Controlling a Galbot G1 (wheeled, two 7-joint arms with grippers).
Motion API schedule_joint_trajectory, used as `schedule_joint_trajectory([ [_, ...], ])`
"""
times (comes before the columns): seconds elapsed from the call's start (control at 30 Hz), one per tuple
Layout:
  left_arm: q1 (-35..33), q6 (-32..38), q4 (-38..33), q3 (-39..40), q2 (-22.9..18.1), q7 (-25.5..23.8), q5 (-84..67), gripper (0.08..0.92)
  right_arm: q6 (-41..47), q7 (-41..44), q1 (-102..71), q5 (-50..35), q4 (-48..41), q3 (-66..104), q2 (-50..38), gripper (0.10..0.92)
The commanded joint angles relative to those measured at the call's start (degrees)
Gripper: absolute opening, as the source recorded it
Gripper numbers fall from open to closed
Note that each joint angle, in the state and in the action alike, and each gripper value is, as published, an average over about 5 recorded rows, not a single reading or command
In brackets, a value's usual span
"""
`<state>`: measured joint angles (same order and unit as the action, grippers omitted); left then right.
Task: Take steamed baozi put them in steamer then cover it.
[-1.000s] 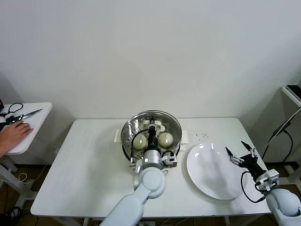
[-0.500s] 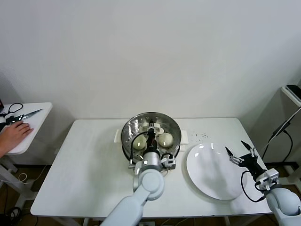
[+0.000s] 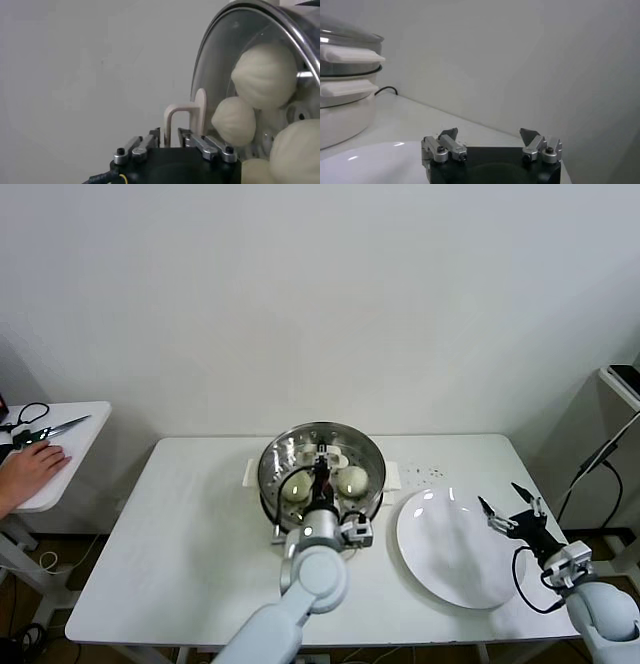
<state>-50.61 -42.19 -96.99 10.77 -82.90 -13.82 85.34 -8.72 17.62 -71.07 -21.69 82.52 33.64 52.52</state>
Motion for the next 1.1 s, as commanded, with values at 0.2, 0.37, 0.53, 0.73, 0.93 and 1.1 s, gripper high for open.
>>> schedule_joint_trajectory([
  [0.2, -4.24, -2.81, -14.3, 0.46, 7.2, -1.36, -3.19, 0.49, 7.1, -2.54, 0.24, 3.49, 1.58, -0.06, -0.03, 0.823],
  [0.37, -7.12, -2.81, -19.32, 0.27, 11.03, -0.39, -6.19, 0.637, 7.86, -2.81, 0.51, 2.99, 2.33, -0.05, 0.24, 0.823],
  [0.53, -11.2, -2.08, -24.71, -2.73, 14.31, 3.67, -12.01, 0.775, 8.5, -3.2, -0.28, 1.07, 4.02, 0.2, 0.45, 0.823],
  [0.73, -17.41, 2.9, -29.75, -14.24, 15.33, 9.26, -26.14, 0.822, 8.31, -3.66, -1.39, 1.75, 5.43, 0.89, 1.63, 0.823],
  [0.93, -24.24, 16.62, -30.2, -33.69, 11.17, 15.68, -53.99, 0.823, 8.42, -3.95, -2.14, 1.88, 6.56, 1.31, 2.29, 0.823],
  [1.1, -31.21, 27.76, -28.03, -43.1, 7.92, 19.45, -69.77, 0.823, 8.38, -3.93, -3.05, 1.75, 7.76, 1.66, 3.16, 0.823],
])
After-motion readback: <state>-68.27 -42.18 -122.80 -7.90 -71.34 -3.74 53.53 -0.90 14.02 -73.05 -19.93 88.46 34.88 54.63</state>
